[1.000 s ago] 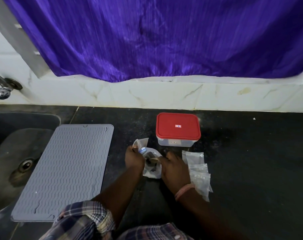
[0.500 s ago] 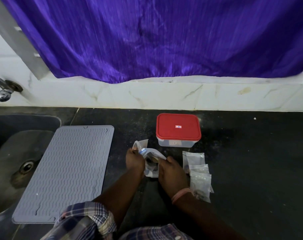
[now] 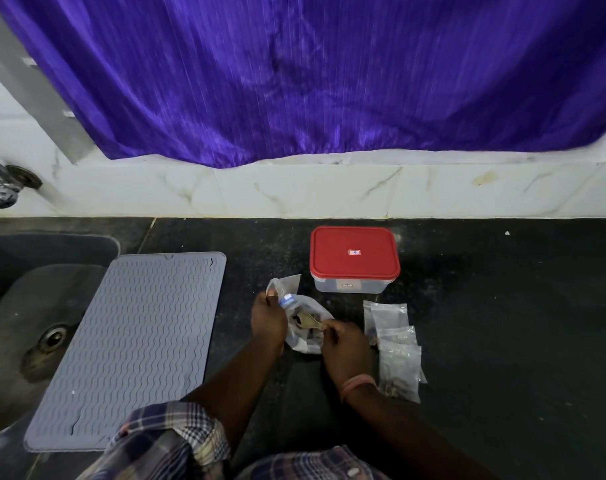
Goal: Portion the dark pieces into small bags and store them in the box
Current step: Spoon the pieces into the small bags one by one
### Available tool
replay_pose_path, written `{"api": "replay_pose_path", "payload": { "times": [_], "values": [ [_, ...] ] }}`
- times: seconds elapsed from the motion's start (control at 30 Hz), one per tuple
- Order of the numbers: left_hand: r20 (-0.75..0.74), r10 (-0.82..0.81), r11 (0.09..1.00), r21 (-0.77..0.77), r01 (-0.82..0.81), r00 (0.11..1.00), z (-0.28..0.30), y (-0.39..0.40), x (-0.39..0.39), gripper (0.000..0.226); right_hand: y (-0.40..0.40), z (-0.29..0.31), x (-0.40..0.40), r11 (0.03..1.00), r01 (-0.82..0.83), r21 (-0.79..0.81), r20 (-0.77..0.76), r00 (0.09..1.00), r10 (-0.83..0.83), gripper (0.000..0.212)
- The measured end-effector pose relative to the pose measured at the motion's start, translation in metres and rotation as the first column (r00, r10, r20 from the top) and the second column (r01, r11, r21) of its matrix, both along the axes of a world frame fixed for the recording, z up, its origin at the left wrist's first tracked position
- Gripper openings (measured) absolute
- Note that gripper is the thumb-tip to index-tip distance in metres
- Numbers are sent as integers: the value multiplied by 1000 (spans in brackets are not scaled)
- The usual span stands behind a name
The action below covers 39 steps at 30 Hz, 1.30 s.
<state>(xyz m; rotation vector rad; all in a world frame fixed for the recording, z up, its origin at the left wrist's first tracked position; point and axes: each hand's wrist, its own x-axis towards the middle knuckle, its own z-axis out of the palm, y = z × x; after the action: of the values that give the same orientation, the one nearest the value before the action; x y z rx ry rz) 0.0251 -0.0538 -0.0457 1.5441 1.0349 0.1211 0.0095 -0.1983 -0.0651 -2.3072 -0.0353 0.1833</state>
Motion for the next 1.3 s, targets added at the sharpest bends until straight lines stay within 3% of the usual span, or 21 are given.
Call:
{"api": "replay_pose_path", "payload": {
  "times": [0.17, 0.3, 0.4, 0.5, 0.77, 0.9, 1.07, 1.3],
  "values": [
    [23, -27, 999, -23, 27, 999, -6, 2, -1, 26, 1, 2, 0, 1000, 12, -8, -24, 1000, -12, 24],
    [37, -31, 998, -61, 33, 999, -12, 5, -1, 30, 3, 1, 4, 975, 149, 163, -174, 977, -120, 20],
    [-17, -9, 1000, -18, 9, 1000, -10, 6, 3, 28, 4, 3, 8, 925, 275, 262, -297, 935, -194, 17],
    [-60, -4, 995, 100, 10, 998, -9, 8, 9, 32, 6, 4, 8, 914, 315, 254, -357, 909, -214, 16],
    [-158, 6, 968, 249, 34, 987, -11, 10, 16, 30, 4, 19, 9, 942, 259, 214, -144, 962, -232, 18],
    [-151, 21, 959, 283, 23, 988, -7, 5, 17, 30, 5, 14, 2, 982, 167, 86, -51, 985, -163, 19],
    [-193, 55, 966, 260, -3, 980, -2, 8, 11, 26, 4, 18, 6, 849, 423, 316, -376, 878, -298, 13],
    [-186, 45, 949, 316, 16, 981, 1, 15, 9, 31, 2, 25, 7, 809, 428, 402, -379, 882, -279, 12]
  ]
}}
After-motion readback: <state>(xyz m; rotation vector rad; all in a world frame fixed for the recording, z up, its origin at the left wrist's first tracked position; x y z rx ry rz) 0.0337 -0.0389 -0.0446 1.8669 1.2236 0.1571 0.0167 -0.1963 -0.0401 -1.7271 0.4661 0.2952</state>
